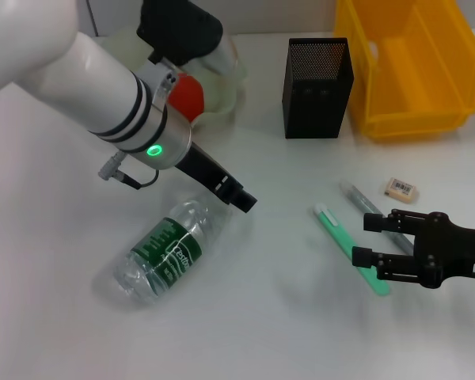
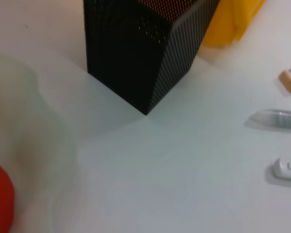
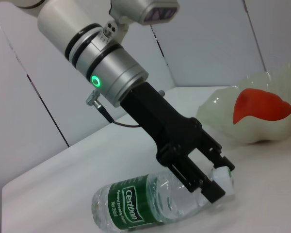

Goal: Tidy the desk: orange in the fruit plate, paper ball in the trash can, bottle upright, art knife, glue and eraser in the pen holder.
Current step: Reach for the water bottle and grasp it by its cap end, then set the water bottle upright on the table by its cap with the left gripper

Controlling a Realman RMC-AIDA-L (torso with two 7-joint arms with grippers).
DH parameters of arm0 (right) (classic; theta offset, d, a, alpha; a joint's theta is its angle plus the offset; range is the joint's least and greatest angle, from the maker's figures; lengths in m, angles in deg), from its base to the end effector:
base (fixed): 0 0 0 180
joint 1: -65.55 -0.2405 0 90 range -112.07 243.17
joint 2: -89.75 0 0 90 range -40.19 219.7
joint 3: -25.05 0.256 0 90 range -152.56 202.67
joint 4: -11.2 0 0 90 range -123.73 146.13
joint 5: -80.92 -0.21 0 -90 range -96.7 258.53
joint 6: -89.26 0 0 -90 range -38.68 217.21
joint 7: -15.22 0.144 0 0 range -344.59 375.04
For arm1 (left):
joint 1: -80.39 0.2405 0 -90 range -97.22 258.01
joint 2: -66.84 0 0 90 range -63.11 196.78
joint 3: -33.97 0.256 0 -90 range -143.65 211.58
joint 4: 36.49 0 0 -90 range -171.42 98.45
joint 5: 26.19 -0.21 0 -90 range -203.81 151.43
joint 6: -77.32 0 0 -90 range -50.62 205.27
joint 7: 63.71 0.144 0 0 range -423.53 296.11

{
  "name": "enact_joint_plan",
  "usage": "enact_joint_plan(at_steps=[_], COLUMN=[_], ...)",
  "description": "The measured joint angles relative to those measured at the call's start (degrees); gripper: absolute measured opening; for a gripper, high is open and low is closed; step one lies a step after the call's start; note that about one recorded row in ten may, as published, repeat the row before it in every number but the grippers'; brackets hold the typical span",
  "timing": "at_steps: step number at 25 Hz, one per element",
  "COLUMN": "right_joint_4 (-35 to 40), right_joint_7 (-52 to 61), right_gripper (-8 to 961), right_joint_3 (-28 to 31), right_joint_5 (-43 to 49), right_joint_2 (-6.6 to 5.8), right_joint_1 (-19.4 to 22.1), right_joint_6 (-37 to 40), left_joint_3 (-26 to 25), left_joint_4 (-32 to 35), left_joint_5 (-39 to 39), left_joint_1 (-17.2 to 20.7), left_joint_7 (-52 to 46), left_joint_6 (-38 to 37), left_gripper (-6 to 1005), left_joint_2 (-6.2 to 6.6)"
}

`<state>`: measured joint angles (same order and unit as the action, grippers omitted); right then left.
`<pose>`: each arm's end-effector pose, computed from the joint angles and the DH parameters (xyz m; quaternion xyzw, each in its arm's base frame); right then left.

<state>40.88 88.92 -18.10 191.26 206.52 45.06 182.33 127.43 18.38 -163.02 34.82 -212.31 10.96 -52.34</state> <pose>0.3123 0.2631 -0.0105 -0.9187 0.2775 0.2627 0.1004 -0.1519 0.3804 -0.0851 -0.9360 -0.2916 0.1300 0.1484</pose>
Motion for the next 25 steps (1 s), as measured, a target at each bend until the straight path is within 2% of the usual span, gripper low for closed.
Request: enact_joint_plan(at_steps=[5, 10, 17, 19, 21, 22, 25], right_joint_4=[-0.12, -0.26, -0.25, -0.24, -0.24, -0.24, -0.25], right_joint_7=[0.0, 0.0, 0.09, 0.1, 0.08, 0.0, -0.1], right_gripper=[739, 739, 738, 738, 738, 738, 738], right_joint_3=[0.0, 0.0, 0.35, 0.89, 1.33, 1.43, 1.79], right_joint_5=[-0.06, -0.08, -0.11, -0.12, -0.13, -0.13, -0.13], right_joint_2=[0.11, 0.13, 0.01, -0.03, 0.02, 0.05, 0.06], right_joint_1=[-0.08, -0.06, 0.3, 0.39, 0.46, 0.48, 0.57], right_joint_6=[0.01, 0.01, 0.07, 0.15, 0.15, 0.07, -0.19], left_joint_3=[2.62, 3.14, 3.35, 3.1, 2.98, 2.8, 2.18], left_joint_4=[-1.17, -1.04, -0.45, 14.43, 16.99, 23.6, 30.87], left_joint_5=[-0.09, -0.13, -0.14, 0.28, 0.35, 0.48, 2.56], left_joint_1=[-0.21, -0.23, 0.01, 7.23, 8.66, 13.04, 19.52], left_joint_7=[-0.92, -0.99, -0.73, 1.48, 2.06, 4.38, 9.19], left_joint_6=[1.6, 2.08, 1.86, -1.67, -1.99, -2.38, -2.04], left_gripper=[763, 587, 445, 445, 444, 444, 444], left_joint_2=[0.0, 0.0, 0.0, 0.34, 0.36, 0.42, 0.46])
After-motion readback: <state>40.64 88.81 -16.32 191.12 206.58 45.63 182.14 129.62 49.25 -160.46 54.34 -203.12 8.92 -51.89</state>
